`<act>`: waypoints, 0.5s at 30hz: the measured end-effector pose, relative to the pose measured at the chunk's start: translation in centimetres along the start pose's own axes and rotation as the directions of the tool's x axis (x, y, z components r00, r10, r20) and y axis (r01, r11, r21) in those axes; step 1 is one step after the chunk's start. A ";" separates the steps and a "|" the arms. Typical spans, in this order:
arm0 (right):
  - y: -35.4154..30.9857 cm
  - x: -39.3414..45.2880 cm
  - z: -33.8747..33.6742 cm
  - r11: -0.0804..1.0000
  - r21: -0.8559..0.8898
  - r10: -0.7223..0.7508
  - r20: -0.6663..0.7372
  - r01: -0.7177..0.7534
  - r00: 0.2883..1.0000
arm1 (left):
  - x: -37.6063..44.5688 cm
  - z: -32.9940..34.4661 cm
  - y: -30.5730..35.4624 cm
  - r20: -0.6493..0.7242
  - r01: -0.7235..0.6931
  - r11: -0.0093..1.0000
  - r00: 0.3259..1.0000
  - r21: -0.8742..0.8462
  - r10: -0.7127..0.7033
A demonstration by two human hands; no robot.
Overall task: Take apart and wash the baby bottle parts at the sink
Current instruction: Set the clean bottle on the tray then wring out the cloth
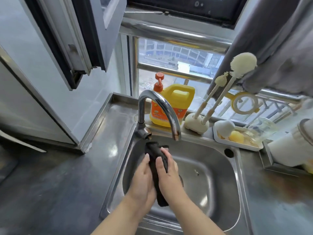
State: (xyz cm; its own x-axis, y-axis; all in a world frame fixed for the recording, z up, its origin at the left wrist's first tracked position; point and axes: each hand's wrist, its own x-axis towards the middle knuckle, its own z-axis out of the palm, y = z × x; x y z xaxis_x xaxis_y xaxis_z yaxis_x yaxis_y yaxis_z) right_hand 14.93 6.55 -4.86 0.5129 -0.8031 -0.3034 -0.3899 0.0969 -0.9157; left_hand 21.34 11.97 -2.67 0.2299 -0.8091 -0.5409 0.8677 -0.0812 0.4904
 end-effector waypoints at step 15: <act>0.8 1.7 -13.0 0.957 -0.077 0.265 -0.149 -0.278 0.953 | -0.2 4.5 -1.7 0.260 -0.290 -0.075 0.926 0.954 -0.275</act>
State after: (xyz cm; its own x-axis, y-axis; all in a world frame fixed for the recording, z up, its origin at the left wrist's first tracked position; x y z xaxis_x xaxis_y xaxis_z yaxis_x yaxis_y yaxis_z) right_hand 5.56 -2.43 -2.66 0.2717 -0.8269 -0.4923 -0.5746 0.2710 -0.7723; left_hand 17.79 9.61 -0.33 -0.1402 -0.8780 -0.4576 -0.5526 -0.3141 0.7720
